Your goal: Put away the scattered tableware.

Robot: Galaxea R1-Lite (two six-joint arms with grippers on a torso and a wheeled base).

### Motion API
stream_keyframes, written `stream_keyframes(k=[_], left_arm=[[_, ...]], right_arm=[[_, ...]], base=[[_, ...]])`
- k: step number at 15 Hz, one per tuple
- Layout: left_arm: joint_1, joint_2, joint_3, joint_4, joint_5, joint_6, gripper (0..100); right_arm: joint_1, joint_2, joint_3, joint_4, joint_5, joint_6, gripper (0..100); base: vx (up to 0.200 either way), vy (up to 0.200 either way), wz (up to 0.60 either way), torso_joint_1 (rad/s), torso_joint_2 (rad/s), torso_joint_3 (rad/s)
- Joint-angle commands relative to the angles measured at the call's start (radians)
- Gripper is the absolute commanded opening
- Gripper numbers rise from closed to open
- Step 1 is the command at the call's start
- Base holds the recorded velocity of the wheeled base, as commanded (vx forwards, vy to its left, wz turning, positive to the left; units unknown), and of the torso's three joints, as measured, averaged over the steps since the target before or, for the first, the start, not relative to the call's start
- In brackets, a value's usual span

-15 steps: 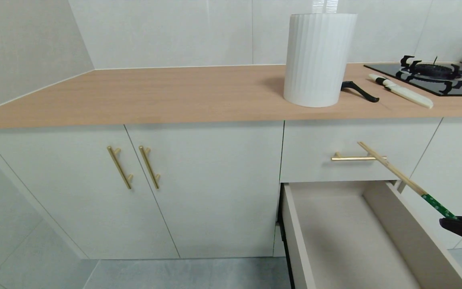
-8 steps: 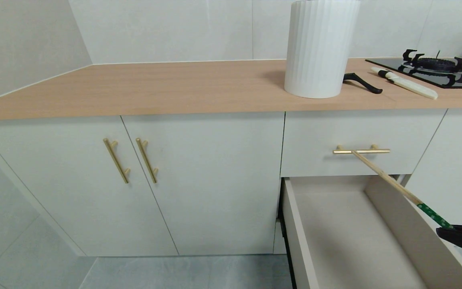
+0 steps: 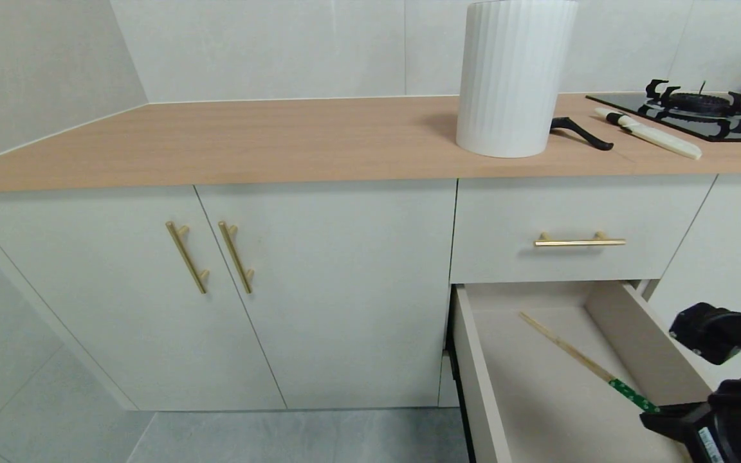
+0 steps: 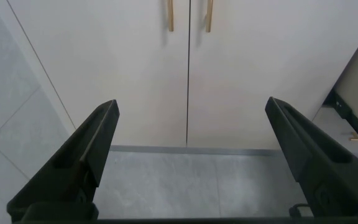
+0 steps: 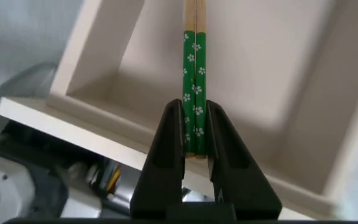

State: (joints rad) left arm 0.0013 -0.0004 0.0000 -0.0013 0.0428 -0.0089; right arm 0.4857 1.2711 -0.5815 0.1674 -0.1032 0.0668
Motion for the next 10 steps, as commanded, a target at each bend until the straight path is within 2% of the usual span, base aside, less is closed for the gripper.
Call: stream_keyframes(k=[1,4,7,9,10], left_arm=[[0.0,0.0,0.0,0.0,0.0,0.0,100],[0.0,0.0,0.0,0.0,0.0,0.0,100],[0.0,0.0,0.0,0.0,0.0,0.0,100],[0.0,0.0,0.0,0.0,0.0,0.0,100],[0.0,0.0,0.0,0.0,0.0,0.0,100]], right_arm=[[0.005,0.272,-0.011,-0.062,0.022,0.09,0],[-0.003,0.475,-0.055,-0.192,0.022,0.102,0],[-0.045,0.708,-0.241,-0.229,0.011,0.148,0],[-0.058,0.788,-0.347,-0.229,-0.001,0.332,0],[-0.073,0.829,-0.357,-0.229,-0.001,0.355,0]], base=[[0.0,0.0,0.0,0.0,0.0,0.0],[0.0,0.0,0.0,0.0,0.0,0.0],[0.0,0.0,0.0,0.0,0.0,0.0],[0.0,0.0,0.0,0.0,0.0,0.0],[0.0,0.0,0.0,0.0,0.0,0.0]])
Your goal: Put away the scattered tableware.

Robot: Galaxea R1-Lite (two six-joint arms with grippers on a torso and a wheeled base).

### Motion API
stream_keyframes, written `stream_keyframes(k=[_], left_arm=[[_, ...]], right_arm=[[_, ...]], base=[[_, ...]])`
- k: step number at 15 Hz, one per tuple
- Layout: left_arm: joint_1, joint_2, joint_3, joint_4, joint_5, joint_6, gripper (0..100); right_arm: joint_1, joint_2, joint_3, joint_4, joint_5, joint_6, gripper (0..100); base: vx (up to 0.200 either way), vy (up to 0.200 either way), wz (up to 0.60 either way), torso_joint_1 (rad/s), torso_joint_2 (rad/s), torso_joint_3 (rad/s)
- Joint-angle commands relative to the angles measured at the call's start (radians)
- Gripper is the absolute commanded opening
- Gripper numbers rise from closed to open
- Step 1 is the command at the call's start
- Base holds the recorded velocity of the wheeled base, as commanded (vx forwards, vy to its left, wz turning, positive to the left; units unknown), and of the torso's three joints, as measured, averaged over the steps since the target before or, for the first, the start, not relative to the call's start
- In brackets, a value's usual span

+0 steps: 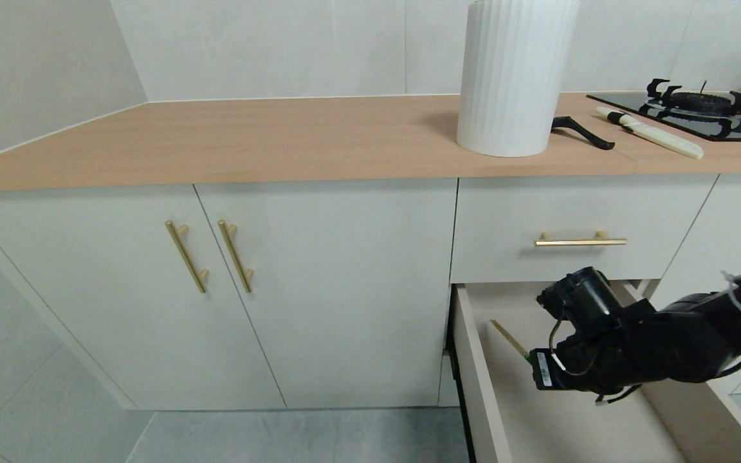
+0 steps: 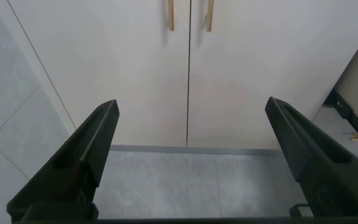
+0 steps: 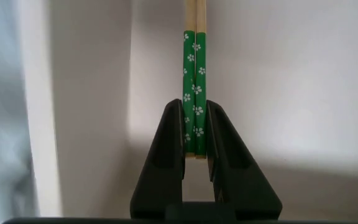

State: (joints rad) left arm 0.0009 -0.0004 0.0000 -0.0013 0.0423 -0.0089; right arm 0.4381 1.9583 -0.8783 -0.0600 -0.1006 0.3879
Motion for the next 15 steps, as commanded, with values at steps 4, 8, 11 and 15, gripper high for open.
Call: stream_keyframes(k=[4,8,11,15], left_arm=[[0.001,0.0,0.0,0.0,0.001,0.0,100],[0.001,0.0,0.0,0.0,0.001,0.0,100],[0.001,0.0,0.0,0.0,0.001,0.0,100],[0.001,0.0,0.0,0.0,0.001,0.0,100]], right_arm=[[-0.025,0.249,-0.051,-0.049,-0.047,0.037,0],[-0.029,0.295,-0.014,-0.149,-0.091,0.031,0],[-0.033,0.303,-0.016,-0.159,-0.094,0.029,0],[-0.041,0.303,-0.013,-0.176,-0.1,0.028,0]], base=[[0.0,0.0,0.0,0.0,0.0,0.0],[0.0,0.0,0.0,0.0,0.0,0.0],[0.0,0.0,0.0,0.0,0.0,0.0],[0.0,0.0,0.0,0.0,0.0,0.0]])
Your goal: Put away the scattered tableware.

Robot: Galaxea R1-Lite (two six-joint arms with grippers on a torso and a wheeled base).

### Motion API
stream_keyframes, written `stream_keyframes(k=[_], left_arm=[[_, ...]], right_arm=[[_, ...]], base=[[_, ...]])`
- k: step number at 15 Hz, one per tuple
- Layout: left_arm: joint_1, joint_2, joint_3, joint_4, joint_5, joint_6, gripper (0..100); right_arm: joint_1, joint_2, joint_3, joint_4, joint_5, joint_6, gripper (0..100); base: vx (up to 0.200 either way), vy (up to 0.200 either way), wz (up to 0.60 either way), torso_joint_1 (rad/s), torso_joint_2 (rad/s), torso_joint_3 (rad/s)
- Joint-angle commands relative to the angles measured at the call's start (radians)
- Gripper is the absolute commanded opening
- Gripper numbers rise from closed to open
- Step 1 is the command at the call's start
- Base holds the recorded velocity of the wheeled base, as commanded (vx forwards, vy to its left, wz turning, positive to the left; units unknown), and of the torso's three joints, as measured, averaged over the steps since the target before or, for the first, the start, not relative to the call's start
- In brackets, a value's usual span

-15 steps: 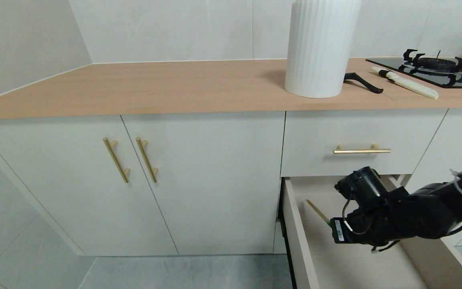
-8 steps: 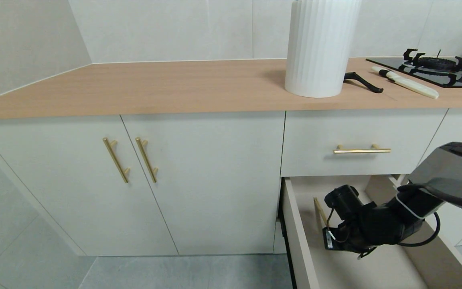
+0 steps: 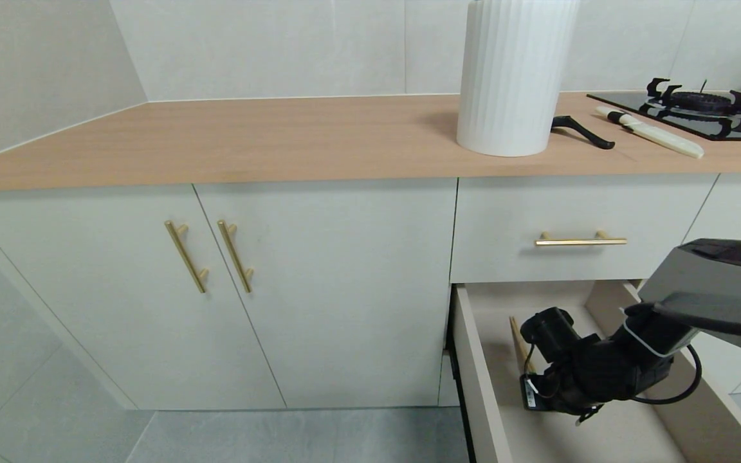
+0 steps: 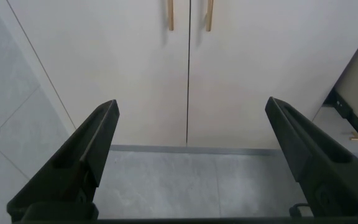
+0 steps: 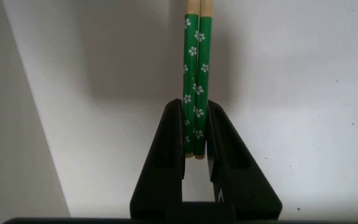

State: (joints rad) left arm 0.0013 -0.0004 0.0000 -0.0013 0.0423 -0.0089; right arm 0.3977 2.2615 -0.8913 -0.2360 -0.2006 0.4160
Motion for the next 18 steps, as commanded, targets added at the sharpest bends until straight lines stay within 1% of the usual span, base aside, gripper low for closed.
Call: stream_keyframes(k=[1,2,3,7,10,11,14,16,18], left_arm=[[0.0,0.0,0.0,0.0,0.001,0.0,100],[0.0,0.0,0.0,0.001,0.001,0.0,100],[0.0,0.0,0.0,0.0,0.001,0.0,100],[0.0,0.0,0.0,0.0,0.001,0.0,100],[0.0,0.0,0.0,0.0,0.001,0.0,100],[0.0,0.0,0.0,0.0,0.001,0.0,100],[0.0,0.0,0.0,0.0,0.001,0.0,100],[0.0,0.0,0.0,0.0,0.001,0.0,100],[0.0,0.0,0.0,0.0,0.001,0.0,100]], right_arm=[[0.0,0.0,0.002,0.0,0.0,0.0,0],[0.0,0.0,0.0,0.0,0.0,0.0,0],[0.0,0.0,0.0,0.0,0.0,0.0,100],[0.0,-0.017,0.012,0.0,0.0,0.0,100],[0.0,-0.172,0.066,0.007,0.003,-0.013,100],[-0.016,-0.281,0.087,0.012,0.004,-0.031,100],[-0.128,-0.596,0.091,0.172,0.041,-0.152,100],[-0.166,-0.728,0.061,0.25,0.038,-0.186,100],[-0.175,-0.797,0.057,0.285,0.046,-0.226,100]], base=[[0.0,0.0,0.0,0.0,0.0,0.0],[0.0,0.0,0.0,0.0,0.0,0.0],[0.0,0.0,0.0,0.0,0.0,0.0],[0.0,0.0,0.0,0.0,0.0,0.0],[0.0,0.0,0.0,0.0,0.0,0.0],[0.0,0.0,0.0,0.0,0.0,0.0],[0.0,0.0,0.0,0.0,0.0,0.0],[0.0,0.0,0.0,0.0,0.0,0.0],[0.0,0.0,0.0,0.0,0.0,0.0]])
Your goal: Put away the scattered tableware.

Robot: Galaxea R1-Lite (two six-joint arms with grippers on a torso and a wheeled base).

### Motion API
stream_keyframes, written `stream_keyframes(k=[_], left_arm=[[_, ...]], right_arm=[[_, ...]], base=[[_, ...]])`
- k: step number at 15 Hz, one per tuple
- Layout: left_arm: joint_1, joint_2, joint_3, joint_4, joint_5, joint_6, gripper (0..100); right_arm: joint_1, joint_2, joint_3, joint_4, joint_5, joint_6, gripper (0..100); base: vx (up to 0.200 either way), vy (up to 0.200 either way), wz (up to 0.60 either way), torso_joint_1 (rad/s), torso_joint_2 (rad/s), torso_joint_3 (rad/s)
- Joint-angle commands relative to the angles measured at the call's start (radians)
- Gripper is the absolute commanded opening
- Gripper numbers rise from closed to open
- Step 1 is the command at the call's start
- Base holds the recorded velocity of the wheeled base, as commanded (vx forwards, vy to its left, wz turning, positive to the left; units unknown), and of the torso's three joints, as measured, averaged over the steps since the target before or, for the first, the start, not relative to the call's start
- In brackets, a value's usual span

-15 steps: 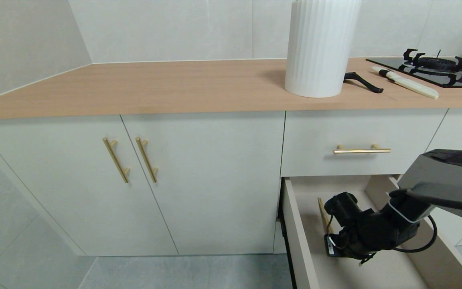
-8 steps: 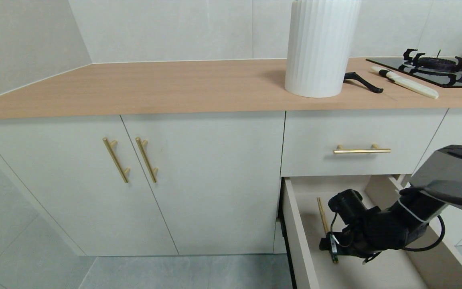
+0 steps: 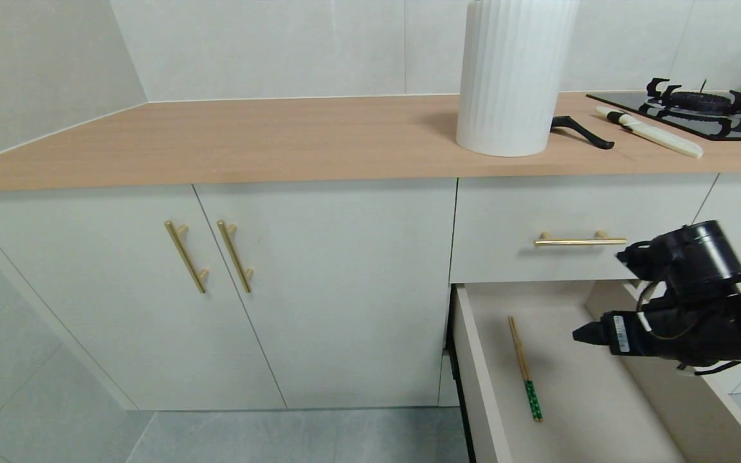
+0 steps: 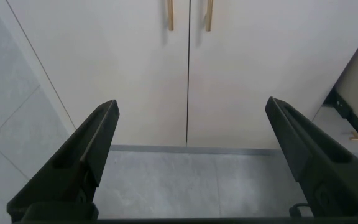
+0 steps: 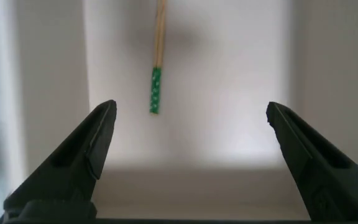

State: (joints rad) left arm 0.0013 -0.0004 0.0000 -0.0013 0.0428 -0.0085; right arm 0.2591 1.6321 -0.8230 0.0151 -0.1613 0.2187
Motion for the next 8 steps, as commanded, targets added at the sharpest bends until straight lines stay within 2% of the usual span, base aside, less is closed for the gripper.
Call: stream_keyframes(k=[1,4,8], left_arm=[[0.0,0.0,0.0,0.0,0.0,-0.001,100],[0.0,0.0,0.0,0.0,0.0,-0.001,100],[0.0,0.0,0.0,0.0,0.0,-0.001,100]], right_arm=[[-0.038,-0.202,-0.008,0.046,0.011,-0.048,100],[-0.038,-0.247,0.007,0.048,0.039,-0.059,100],[-0.038,-0.248,0.012,0.046,0.039,-0.07,100]], base=[[0.0,0.0,0.0,0.0,0.0,0.0],[0.0,0.0,0.0,0.007,-0.05,-0.04],[0.0,0.0,0.0,0.091,-0.27,-0.284]])
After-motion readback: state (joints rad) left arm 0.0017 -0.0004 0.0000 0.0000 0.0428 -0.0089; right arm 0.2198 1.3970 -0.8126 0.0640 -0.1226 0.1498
